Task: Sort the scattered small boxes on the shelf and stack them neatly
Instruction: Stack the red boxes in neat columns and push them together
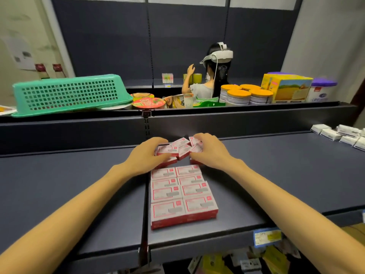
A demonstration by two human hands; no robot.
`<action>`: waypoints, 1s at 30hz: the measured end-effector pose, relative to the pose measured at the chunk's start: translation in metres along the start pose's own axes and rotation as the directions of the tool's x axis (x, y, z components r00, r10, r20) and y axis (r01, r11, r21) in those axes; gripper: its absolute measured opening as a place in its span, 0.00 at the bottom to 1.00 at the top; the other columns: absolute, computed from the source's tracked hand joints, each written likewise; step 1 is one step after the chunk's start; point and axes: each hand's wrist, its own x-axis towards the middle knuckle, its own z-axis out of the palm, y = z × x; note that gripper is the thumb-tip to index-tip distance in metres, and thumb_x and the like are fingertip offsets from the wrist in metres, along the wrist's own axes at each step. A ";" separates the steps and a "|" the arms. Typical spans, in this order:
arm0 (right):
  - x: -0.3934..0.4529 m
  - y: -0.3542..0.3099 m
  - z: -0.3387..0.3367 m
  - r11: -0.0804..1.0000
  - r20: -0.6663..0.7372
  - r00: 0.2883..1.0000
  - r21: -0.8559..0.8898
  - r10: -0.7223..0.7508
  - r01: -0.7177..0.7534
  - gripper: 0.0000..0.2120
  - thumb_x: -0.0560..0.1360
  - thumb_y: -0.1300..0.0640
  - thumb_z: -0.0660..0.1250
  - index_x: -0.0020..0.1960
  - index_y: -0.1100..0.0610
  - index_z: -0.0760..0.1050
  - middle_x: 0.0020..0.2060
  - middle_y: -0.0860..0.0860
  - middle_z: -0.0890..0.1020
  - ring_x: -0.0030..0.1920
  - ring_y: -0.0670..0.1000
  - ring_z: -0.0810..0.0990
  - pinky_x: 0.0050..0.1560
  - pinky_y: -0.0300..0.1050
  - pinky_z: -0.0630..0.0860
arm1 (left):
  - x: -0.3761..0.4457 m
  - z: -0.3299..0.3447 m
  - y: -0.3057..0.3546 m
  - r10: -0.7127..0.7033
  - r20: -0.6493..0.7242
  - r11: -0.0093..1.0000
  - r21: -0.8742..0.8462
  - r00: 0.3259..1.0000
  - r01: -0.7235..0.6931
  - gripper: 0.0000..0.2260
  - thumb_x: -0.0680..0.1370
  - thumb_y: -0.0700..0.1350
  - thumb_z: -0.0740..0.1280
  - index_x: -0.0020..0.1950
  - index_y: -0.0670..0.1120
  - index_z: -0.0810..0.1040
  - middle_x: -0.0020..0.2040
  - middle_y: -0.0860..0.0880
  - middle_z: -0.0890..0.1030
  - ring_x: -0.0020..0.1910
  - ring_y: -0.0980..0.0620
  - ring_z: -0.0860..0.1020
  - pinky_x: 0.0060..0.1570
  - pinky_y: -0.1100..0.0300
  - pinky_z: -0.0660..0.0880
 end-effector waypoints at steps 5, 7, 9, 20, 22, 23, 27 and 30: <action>0.011 0.004 0.007 0.995 0.037 0.998 0.089 -0.048 0.045 0.31 0.73 0.50 0.73 0.74 0.51 0.68 0.70 0.49 0.74 0.67 0.51 0.73 0.64 0.49 0.73 | 0.006 0.006 -0.004 0.021 -0.091 0.999 -0.047 0.996 -0.025 0.18 0.76 0.60 0.69 0.64 0.57 0.79 0.61 0.59 0.81 0.56 0.57 0.79 0.56 0.55 0.78; 0.016 0.008 0.013 0.992 0.032 0.996 0.098 -0.084 0.081 0.29 0.74 0.47 0.73 0.72 0.48 0.68 0.69 0.47 0.75 0.66 0.48 0.74 0.61 0.46 0.73 | 0.006 0.006 -0.009 0.039 -0.095 0.999 -0.022 0.995 -0.042 0.17 0.77 0.59 0.70 0.64 0.57 0.79 0.61 0.60 0.81 0.57 0.58 0.79 0.57 0.55 0.77; 0.017 0.011 0.017 0.989 0.029 0.993 0.092 -0.117 0.114 0.28 0.74 0.45 0.72 0.71 0.47 0.69 0.67 0.45 0.75 0.63 0.45 0.74 0.58 0.43 0.72 | 0.006 0.005 -0.014 0.063 -0.099 0.998 0.019 0.993 -0.062 0.17 0.76 0.59 0.70 0.64 0.58 0.79 0.61 0.60 0.81 0.56 0.59 0.78 0.56 0.57 0.77; 0.020 0.032 0.016 0.994 -0.031 0.999 0.102 -0.041 0.044 0.26 0.73 0.47 0.72 0.69 0.48 0.70 0.64 0.47 0.76 0.58 0.46 0.74 0.57 0.48 0.76 | 0.004 0.012 -0.026 -0.018 -0.187 0.996 -0.086 0.982 0.002 0.16 0.75 0.58 0.72 0.62 0.57 0.79 0.57 0.60 0.82 0.52 0.59 0.80 0.49 0.62 0.79; 0.019 0.032 0.014 0.993 -0.041 0.998 0.107 -0.049 0.053 0.25 0.74 0.49 0.72 0.69 0.49 0.71 0.64 0.47 0.76 0.59 0.46 0.73 0.59 0.48 0.75 | 0.005 0.012 -0.026 -0.014 -0.183 0.996 -0.089 0.983 -0.002 0.17 0.75 0.58 0.72 0.63 0.57 0.79 0.58 0.60 0.82 0.53 0.59 0.80 0.50 0.60 0.79; 0.019 0.031 0.014 0.991 -0.051 0.995 0.105 -0.082 0.087 0.24 0.74 0.51 0.72 0.68 0.49 0.71 0.65 0.47 0.76 0.61 0.47 0.73 0.62 0.49 0.74 | 0.005 0.011 -0.026 -0.014 -0.174 0.995 -0.098 0.985 -0.003 0.17 0.75 0.58 0.72 0.63 0.57 0.78 0.59 0.60 0.81 0.53 0.59 0.79 0.50 0.61 0.79; 0.019 0.028 0.019 0.963 -0.020 0.962 0.008 -0.271 0.271 0.22 0.78 0.53 0.68 0.72 0.48 0.71 0.71 0.45 0.73 0.75 0.48 0.64 0.76 0.51 0.57 | 0.004 0.008 -0.025 -0.022 -0.089 0.988 -0.157 0.996 0.008 0.20 0.74 0.60 0.71 0.64 0.61 0.73 0.54 0.67 0.74 0.49 0.64 0.76 0.45 0.69 0.72; 0.021 0.026 0.027 0.950 0.104 0.950 -0.077 -0.294 0.302 0.19 0.82 0.48 0.62 0.72 0.44 0.70 0.73 0.43 0.71 0.78 0.49 0.58 0.78 0.63 0.49 | 0.003 0.010 -0.030 -0.017 -0.044 0.990 -0.140 0.999 0.011 0.25 0.74 0.61 0.72 0.69 0.59 0.72 0.56 0.64 0.76 0.53 0.60 0.77 0.51 0.64 0.75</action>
